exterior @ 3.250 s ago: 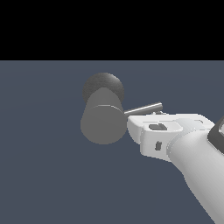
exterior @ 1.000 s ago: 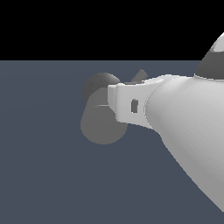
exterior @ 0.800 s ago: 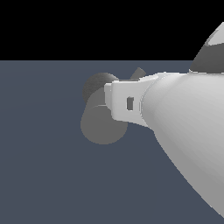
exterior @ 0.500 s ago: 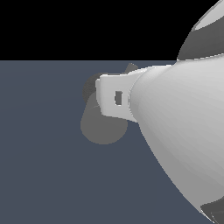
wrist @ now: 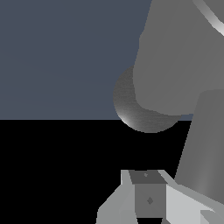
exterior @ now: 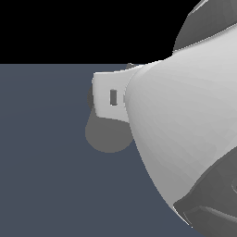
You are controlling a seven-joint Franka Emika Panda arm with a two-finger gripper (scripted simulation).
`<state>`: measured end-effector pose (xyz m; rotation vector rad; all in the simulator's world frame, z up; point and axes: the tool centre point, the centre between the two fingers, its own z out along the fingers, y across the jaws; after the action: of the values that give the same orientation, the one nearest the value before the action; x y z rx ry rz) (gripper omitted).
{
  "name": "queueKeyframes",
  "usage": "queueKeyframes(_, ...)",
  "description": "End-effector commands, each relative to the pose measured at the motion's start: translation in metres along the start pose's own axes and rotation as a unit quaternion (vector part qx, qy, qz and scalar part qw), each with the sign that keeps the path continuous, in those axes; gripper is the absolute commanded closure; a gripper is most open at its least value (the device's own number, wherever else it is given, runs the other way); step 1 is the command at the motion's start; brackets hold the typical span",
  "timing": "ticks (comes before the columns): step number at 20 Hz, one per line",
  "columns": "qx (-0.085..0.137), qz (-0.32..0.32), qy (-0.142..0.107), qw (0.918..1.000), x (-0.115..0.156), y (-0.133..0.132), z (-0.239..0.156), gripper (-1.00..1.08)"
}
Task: Turn on the faucet by rotating a designated handle.
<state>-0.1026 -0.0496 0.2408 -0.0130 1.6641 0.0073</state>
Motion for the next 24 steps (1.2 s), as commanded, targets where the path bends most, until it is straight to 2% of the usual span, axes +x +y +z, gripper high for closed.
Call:
queueKeyframes(1,-0.003,0.000,-0.002,1.0000,-0.002,0.008,0.001,1.08)
queueKeyframes(22,-0.029,-0.005,-0.046,0.9985,-0.045,0.094,-0.002,1.08)
queueKeyframes(23,-0.029,-0.005,-0.046,0.9985,-0.045,0.094,-0.002,1.08)
queueKeyframes(24,0.006,-0.026,-0.017,0.9995,0.000,0.048,-0.005,1.08)
